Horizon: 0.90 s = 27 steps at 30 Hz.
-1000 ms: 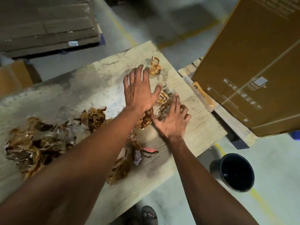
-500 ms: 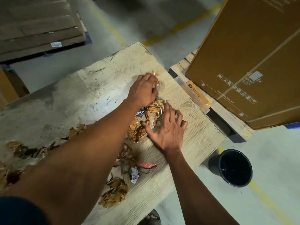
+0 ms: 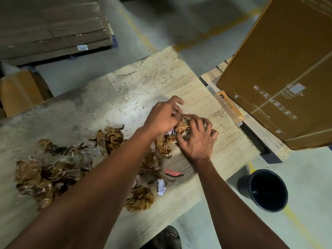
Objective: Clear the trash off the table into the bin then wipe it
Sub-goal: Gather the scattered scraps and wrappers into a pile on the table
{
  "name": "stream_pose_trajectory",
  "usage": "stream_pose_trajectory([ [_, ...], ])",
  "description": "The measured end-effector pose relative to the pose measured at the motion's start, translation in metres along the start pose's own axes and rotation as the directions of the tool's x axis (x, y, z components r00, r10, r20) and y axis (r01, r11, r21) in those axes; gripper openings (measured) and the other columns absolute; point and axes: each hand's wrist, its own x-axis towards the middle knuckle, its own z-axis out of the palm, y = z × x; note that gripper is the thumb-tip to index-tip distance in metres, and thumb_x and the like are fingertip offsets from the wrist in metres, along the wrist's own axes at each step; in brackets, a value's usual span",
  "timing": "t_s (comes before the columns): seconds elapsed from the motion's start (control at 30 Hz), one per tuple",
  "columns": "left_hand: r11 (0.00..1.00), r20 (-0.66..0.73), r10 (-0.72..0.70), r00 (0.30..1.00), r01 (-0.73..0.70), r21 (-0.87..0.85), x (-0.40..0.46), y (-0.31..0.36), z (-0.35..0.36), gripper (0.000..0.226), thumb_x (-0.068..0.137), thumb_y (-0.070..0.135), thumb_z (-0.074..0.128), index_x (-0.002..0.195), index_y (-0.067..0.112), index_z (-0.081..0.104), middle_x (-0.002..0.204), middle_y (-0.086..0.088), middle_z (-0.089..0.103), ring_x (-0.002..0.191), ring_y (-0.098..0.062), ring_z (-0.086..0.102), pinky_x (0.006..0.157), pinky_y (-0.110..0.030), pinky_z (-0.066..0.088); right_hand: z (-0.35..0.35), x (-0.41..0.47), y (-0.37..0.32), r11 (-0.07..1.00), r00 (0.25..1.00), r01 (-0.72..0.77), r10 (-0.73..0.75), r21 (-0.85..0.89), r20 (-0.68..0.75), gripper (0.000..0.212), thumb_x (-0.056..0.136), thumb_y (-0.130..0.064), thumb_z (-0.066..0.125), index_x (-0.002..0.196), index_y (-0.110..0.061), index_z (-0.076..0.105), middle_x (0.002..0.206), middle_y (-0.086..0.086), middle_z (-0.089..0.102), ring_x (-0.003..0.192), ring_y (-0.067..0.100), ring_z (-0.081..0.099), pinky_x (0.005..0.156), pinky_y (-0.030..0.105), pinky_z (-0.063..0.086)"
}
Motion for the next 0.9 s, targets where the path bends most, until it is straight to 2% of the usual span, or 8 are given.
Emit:
stream_pose_trajectory([
  [0.13,0.98,-0.323,-0.18,0.929,0.198,0.022,-0.03,-0.01,-0.013,0.033,0.105,0.051,0.058,0.136,0.038,0.059,0.127,0.01,0.074,0.104,-0.021,0.072,0.092,-0.041,0.058,0.004,-0.003,-0.001,1.0,1.0,-0.002,0.003,0.007,-0.029,0.063,0.099,-0.075,0.043,0.141,-0.029,0.051,0.153,0.001,0.052,0.143,0.035,0.039,0.111,0.061,0.033],
  [0.2,0.95,-0.321,-0.282,0.904,0.309,0.038,-0.05,-0.017,-0.015,0.057,0.104,0.07,0.046,0.149,0.037,0.05,0.149,0.004,0.063,0.127,-0.025,0.064,0.113,-0.049,0.048,0.005,-0.003,0.0,1.0,0.999,0.008,-0.007,0.016,-0.035,0.061,0.102,-0.073,0.044,0.141,-0.027,0.052,0.153,0.002,0.052,0.146,0.034,0.038,0.119,0.064,0.028],
  [0.27,0.925,-0.305,-0.31,0.9,0.359,0.12,-0.076,-0.021,-0.01,0.081,0.098,0.085,0.033,0.162,0.036,0.034,0.169,-0.001,0.041,0.154,-0.028,0.04,0.129,-0.057,0.026,0.005,-0.002,0.001,0.999,0.999,0.03,-0.029,0.025,-0.035,0.059,0.102,-0.07,0.045,0.14,-0.025,0.053,0.156,0.001,0.05,0.148,0.033,0.036,0.121,0.061,0.028],
  [0.37,0.927,-0.271,-0.262,0.926,0.32,0.197,-0.117,-0.015,0.015,0.104,0.088,0.099,0.025,0.17,0.037,0.01,0.181,0.002,0.01,0.167,-0.025,0.008,0.133,-0.063,0.005,0.005,-0.001,0.0,0.997,0.998,0.053,-0.051,0.058,-0.031,0.059,0.103,-0.068,0.046,0.143,-0.025,0.049,0.168,-0.004,0.038,0.154,0.031,0.031,0.124,0.059,0.027],
  [0.5,0.902,-0.229,-0.247,0.942,0.31,0.302,-0.125,-0.018,0.052,0.11,0.086,0.098,0.017,0.172,0.035,-0.01,0.181,0.001,-0.017,0.167,-0.026,-0.016,0.131,-0.063,-0.009,0.005,-0.003,0.0,0.99,0.996,0.086,-0.085,0.108,-0.016,0.064,0.104,-0.064,0.045,0.155,-0.025,0.038,0.174,-0.01,0.03,0.161,0.029,0.023,0.129,0.058,0.019],
  [0.6,0.886,-0.275,-0.203,0.94,0.296,0.358,-0.105,-0.025,0.061,0.101,0.097,0.09,0.019,0.173,0.027,-0.005,0.182,-0.005,0.002,0.168,-0.027,-0.006,0.134,-0.059,-0.001,0.006,-0.004,0.001,0.989,0.993,0.121,-0.122,0.087,0.002,0.057,0.105,-0.062,0.043,0.149,-0.026,0.043,0.169,-0.004,0.04,0.162,0.028,0.023,0.13,0.057,0.019],
  [0.77,0.934,-0.378,-0.113,0.919,0.228,0.276,-0.09,-0.027,0.071,0.082,0.107,0.073,0.032,0.169,0.019,0.027,0.16,-0.011,0.045,0.149,-0.029,0.041,0.125,-0.051,0.035,0.005,-0.006,0.0,0.979,0.985,0.17,-0.171,0.115,-0.008,0.051,0.106,-0.048,0.048,0.151,-0.024,0.042,0.16,0.002,0.052,0.161,0.024,0.026,0.129,0.054,0.021],
  [0.9,0.969,-0.46,-0.087,0.884,0.182,0.165,-0.084,-0.028,0.076,0.054,0.107,0.057,0.053,0.146,0.02,0.055,0.153,-0.004,0.041,0.125,-0.022,0.056,0.103,-0.045,0.054,0.002,-0.006,0.0,0.951,0.966,0.258,-0.26,0.17,-0.015,0.059,0.103,-0.034,0.052,0.159,-0.026,0.037,0.161,-0.002,0.05,0.16,0.022,0.028,0.13,0.05,0.022],
])
